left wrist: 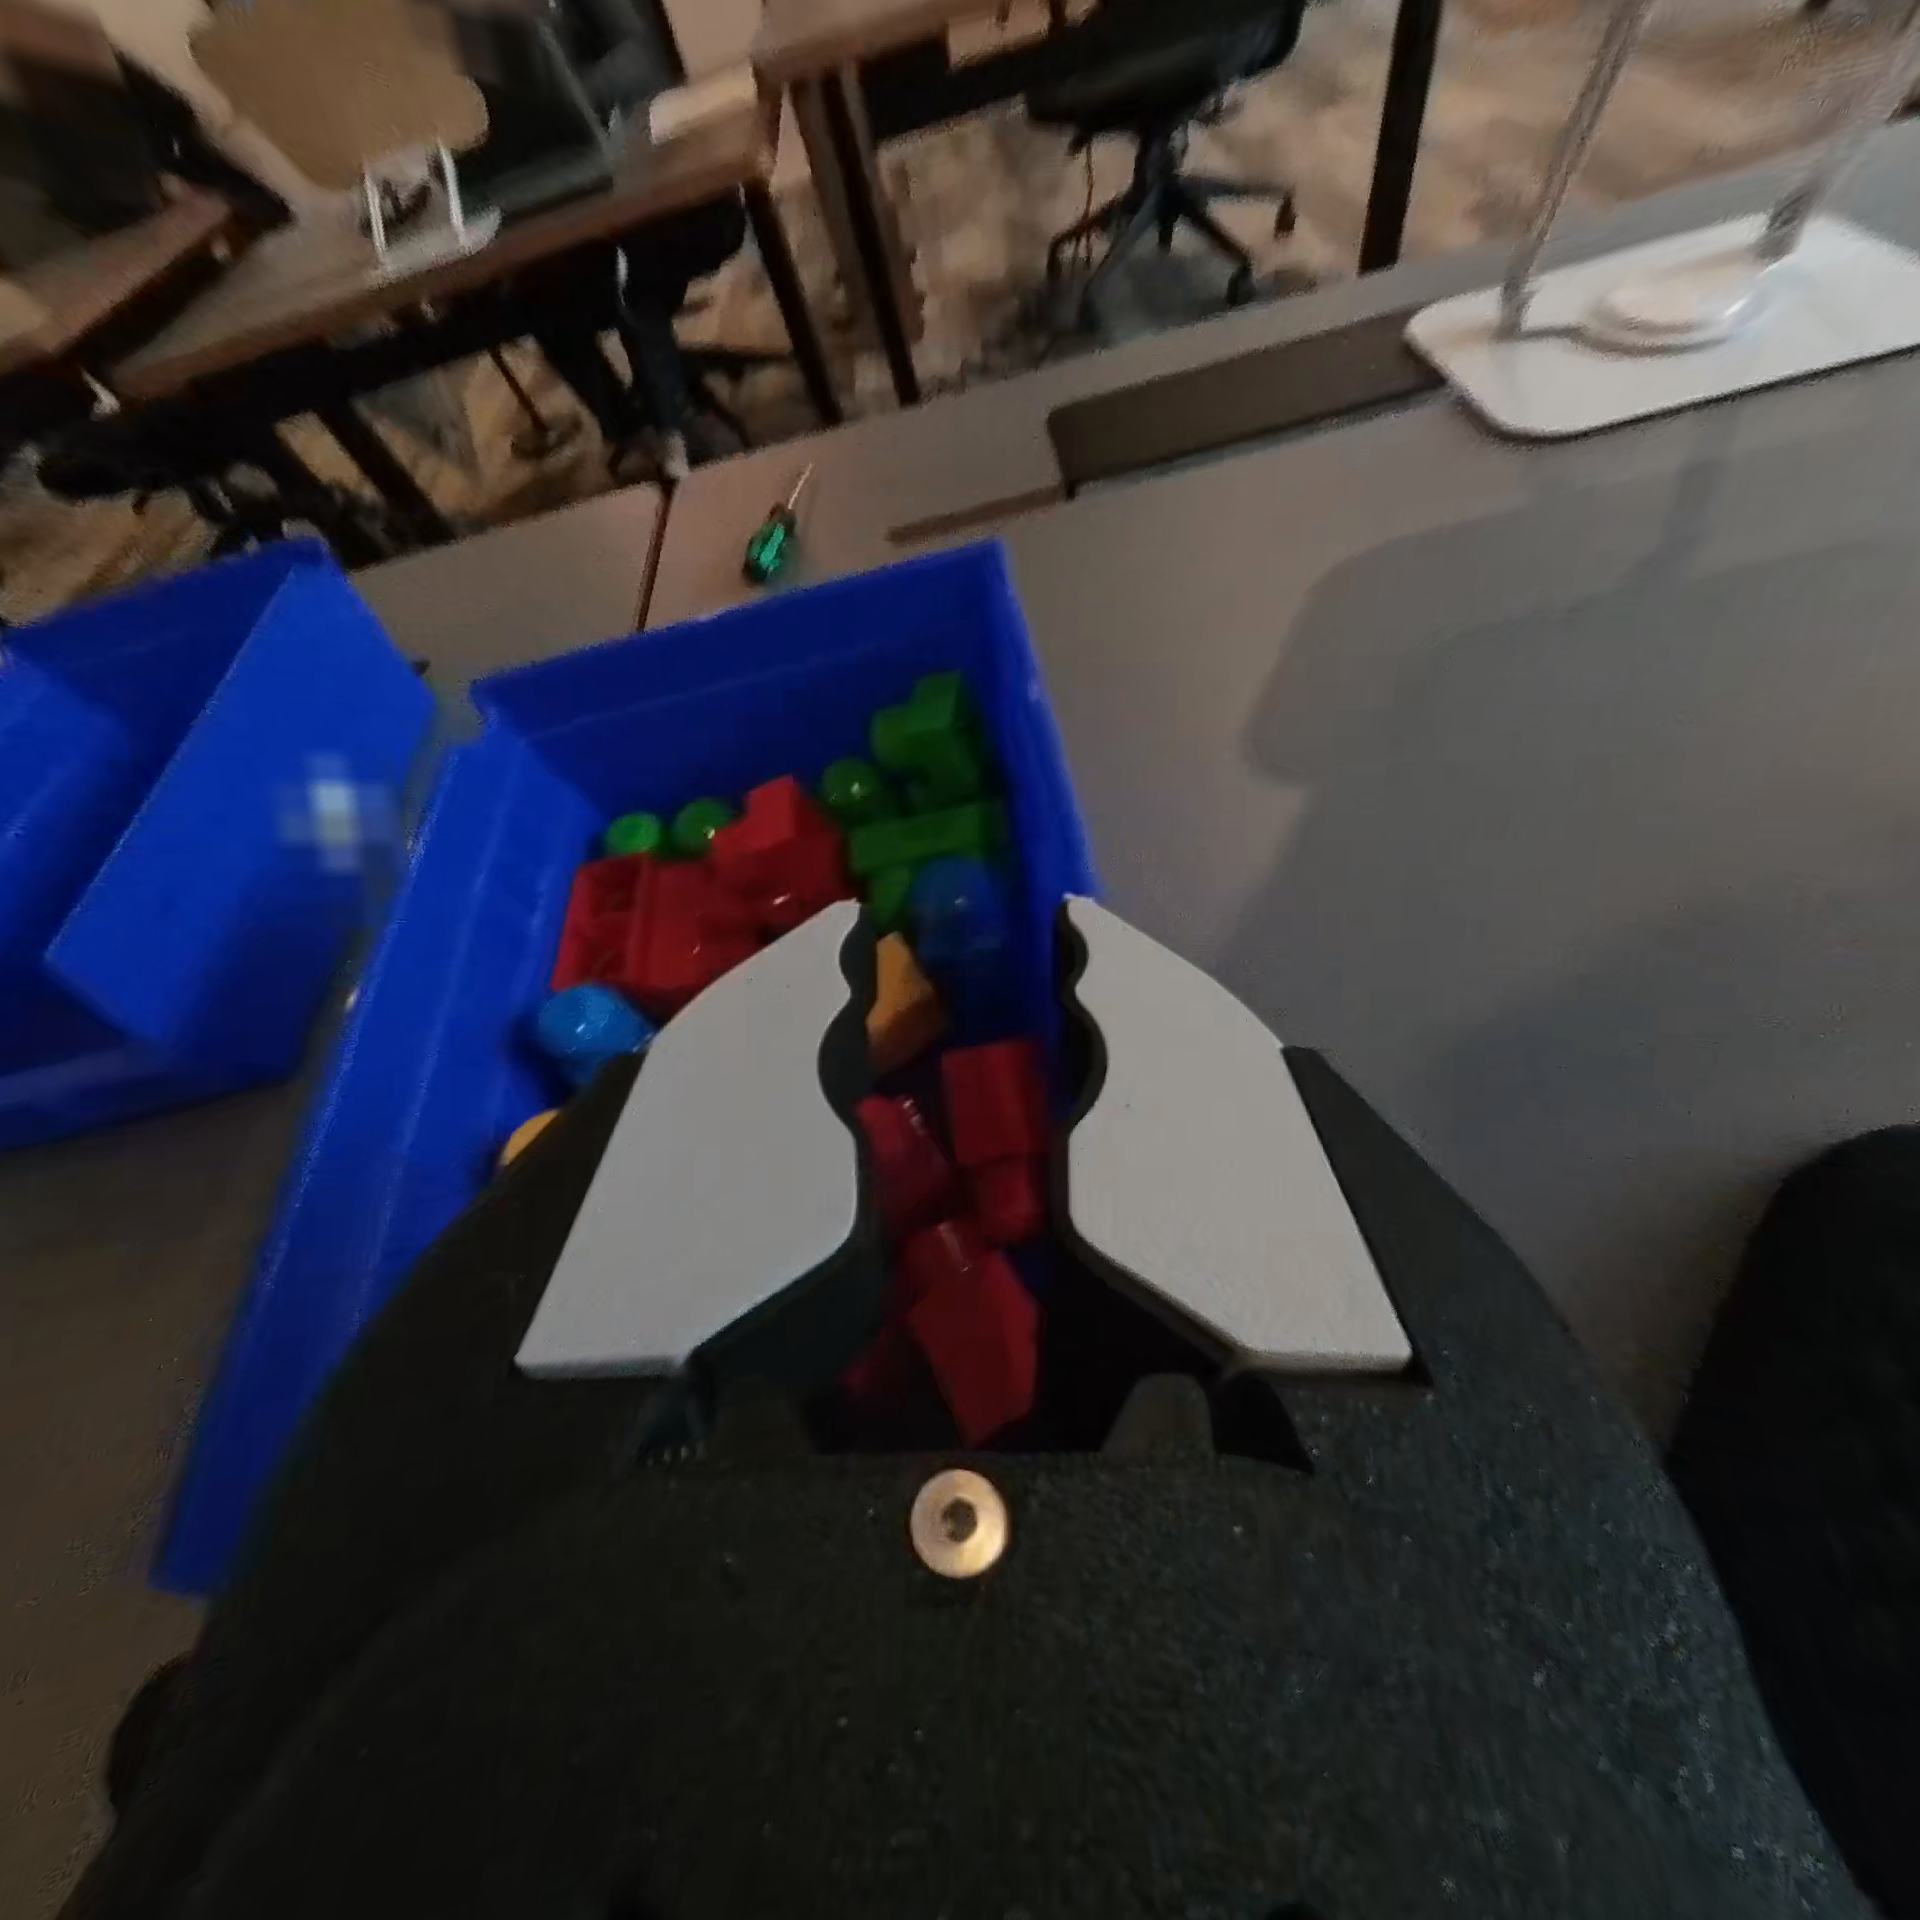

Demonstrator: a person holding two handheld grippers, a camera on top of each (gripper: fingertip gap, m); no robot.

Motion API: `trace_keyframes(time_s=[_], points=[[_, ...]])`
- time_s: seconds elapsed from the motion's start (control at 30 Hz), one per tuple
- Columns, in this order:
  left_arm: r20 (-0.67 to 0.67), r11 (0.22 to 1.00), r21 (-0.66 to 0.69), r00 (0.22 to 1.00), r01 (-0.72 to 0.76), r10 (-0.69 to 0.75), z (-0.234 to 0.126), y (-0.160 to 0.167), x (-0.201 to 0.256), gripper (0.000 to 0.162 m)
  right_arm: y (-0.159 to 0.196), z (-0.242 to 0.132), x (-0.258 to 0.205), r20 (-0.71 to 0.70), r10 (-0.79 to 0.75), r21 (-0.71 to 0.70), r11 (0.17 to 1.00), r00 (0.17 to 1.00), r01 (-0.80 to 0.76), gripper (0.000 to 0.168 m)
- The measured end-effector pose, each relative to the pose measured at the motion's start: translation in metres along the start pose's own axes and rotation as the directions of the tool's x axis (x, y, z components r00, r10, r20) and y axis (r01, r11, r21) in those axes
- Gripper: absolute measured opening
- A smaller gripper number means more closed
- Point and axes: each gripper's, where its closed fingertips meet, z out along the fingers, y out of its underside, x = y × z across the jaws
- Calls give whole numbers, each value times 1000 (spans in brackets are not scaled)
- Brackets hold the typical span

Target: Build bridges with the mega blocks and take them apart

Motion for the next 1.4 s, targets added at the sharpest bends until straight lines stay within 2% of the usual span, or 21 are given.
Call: trace_keyframes(time_s=[0.23, 0.4, 0.5, 0.63, 0.73, 1.07, 1.23, 1.4], points=[[-64, 951, -306, 998, -32, 13, 25, 39, -52, 33, 0, -1, 1, 1, 7, 3, 1000, 1000, -7, 43], [-131, 890, -443, 990, -107, 54, 42, 61, -68, 32, 0, 0, -1, 6, -1, -1, 1000, 1000, 1, 43], [-265, 864, -464, 961, -198, 78, 55, 70, -60, 32, 0, 0, -1, 5, -5, -2, 1000, 1000, 5, 43], [-409, 816, -425, 887, -393, 214, 72, 81, -58, 33, 1, 0, -1, 6, -7, -5, 1000, 1000, 7, 43], [-495, 761, -421, 828, -494, 263, 78, 93, -56, 38, 2, 0, -2, 7, -10, -10, 1000, 1000, 10, 43], [-592, 615, -488, 752, -620, 289, 84, 104, -60, 40, 4, 2, -4, 14, -26, -24, 999, 1000, 26, 42], [-622, 496, -524, 709, -692, 332, 89, 110, -62, 39, 5, 3, -5, 18, -29, -27, 999, 999, 30, 41], [-686, 407, -549, 671, -730, 280, 93, 127, -55, 37, 5, 3, -5, 17, -32, -27, 999, 999, 32, 41]])
